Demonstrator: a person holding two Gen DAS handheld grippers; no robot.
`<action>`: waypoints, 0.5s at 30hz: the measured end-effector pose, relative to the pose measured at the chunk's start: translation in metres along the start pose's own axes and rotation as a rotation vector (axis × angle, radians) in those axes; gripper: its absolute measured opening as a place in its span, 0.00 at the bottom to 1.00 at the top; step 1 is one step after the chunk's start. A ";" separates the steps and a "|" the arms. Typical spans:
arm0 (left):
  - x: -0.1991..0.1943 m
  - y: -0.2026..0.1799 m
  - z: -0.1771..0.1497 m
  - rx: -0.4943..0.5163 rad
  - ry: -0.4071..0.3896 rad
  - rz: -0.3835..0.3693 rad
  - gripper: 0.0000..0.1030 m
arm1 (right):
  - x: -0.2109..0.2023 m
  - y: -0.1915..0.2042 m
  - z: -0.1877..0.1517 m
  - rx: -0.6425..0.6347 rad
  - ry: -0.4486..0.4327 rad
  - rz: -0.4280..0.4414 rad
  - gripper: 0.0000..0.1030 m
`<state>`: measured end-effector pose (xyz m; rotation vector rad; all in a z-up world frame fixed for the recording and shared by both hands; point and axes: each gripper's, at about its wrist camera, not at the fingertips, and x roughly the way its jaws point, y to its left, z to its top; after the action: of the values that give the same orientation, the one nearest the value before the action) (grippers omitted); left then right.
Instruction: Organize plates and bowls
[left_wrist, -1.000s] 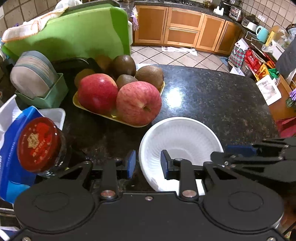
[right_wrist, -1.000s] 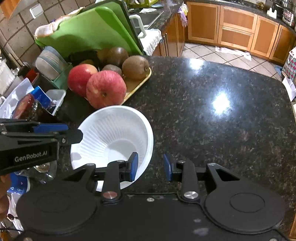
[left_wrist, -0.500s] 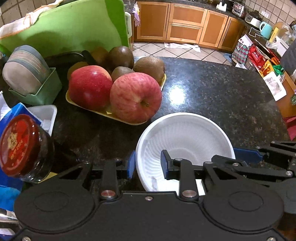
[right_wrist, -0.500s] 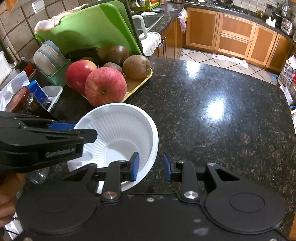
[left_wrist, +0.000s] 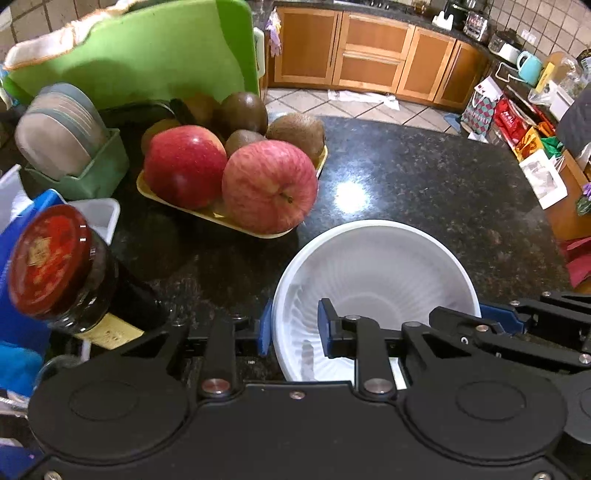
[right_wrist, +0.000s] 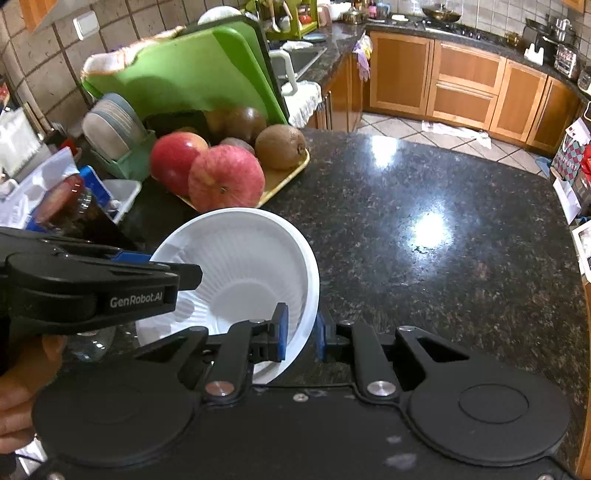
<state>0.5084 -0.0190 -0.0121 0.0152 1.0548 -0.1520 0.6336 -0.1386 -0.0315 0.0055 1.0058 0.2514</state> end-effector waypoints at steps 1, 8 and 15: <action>-0.006 -0.001 -0.002 0.004 -0.011 0.001 0.32 | -0.006 0.001 -0.002 -0.001 -0.007 0.000 0.17; -0.047 -0.003 -0.014 0.019 -0.069 0.000 0.32 | -0.048 0.013 -0.014 -0.011 -0.057 -0.003 0.17; -0.091 -0.002 -0.036 0.035 -0.120 -0.001 0.32 | -0.096 0.029 -0.037 -0.024 -0.115 0.009 0.16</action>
<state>0.4332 -0.0071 0.0487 0.0363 0.9320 -0.1702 0.5480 -0.1346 0.0323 0.0028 0.8890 0.2685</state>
